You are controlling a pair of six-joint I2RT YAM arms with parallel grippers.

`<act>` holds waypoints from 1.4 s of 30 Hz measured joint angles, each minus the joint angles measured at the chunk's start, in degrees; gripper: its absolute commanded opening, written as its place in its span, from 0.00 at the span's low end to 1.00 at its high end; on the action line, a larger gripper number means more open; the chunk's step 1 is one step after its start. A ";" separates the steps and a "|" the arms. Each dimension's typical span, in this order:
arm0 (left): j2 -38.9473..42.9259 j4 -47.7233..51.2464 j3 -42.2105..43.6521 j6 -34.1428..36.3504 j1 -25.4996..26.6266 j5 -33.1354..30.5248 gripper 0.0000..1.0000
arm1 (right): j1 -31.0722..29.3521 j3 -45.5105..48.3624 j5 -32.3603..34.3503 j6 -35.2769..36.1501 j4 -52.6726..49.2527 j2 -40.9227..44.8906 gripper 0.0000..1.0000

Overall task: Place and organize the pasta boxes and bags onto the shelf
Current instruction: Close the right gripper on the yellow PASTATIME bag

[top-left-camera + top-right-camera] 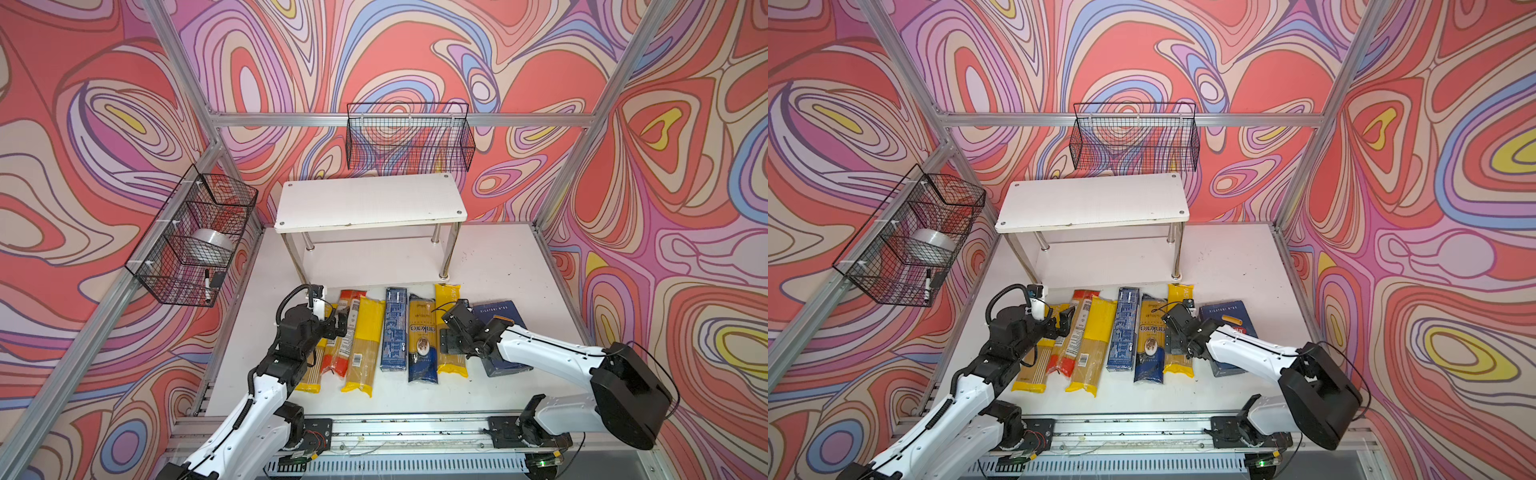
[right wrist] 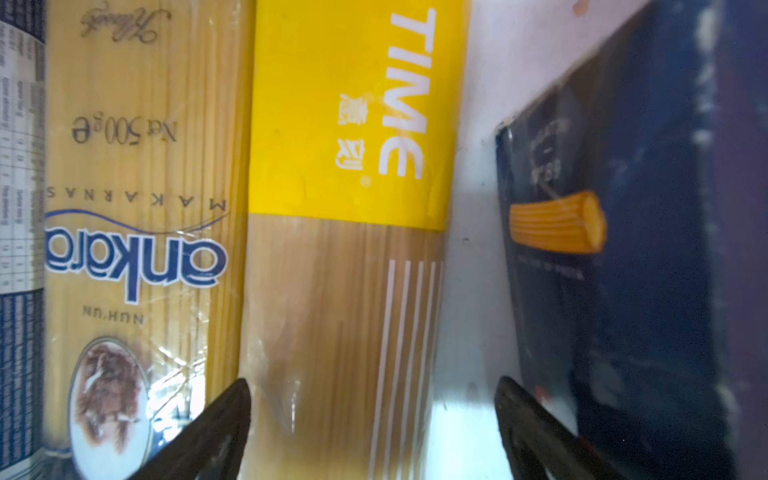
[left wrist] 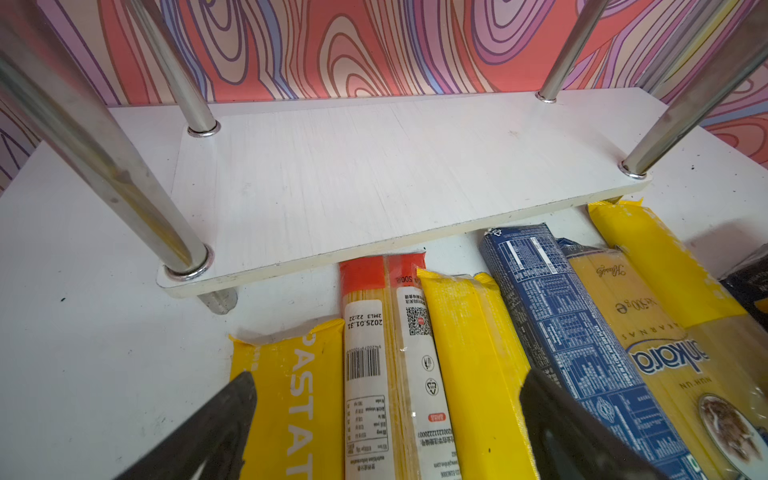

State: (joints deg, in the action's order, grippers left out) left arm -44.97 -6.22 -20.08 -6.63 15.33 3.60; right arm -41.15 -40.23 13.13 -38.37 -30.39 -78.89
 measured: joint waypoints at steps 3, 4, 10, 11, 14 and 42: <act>0.00 0.00 0.00 0.00 0.00 -0.02 1.00 | 0.00 -1.42 -0.37 0.26 0.50 -2.69 0.94; 0.00 0.00 0.00 0.00 0.00 -0.02 1.00 | 0.00 -1.75 -0.50 0.35 0.68 -3.39 0.94; 0.02 0.00 0.00 0.00 0.00 -0.20 1.00 | 0.00 -2.14 -0.94 0.37 1.38 -4.59 0.94; 0.02 0.00 0.00 0.00 0.00 -0.22 1.00 | 0.00 -2.14 -0.92 0.35 1.31 -4.59 0.94; 0.02 0.00 0.00 0.00 0.00 -0.24 1.00 | 0.00 -2.14 -0.28 0.13 0.68 -4.61 0.94; 0.00 0.00 0.00 0.00 0.00 -0.68 1.00 | 0.15 -0.52 -1.38 2.27 1.20 -2.82 0.96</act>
State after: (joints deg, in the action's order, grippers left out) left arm -44.97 -6.22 -20.08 -6.63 15.33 2.92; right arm -40.99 -40.75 11.75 -36.10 -29.19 -81.71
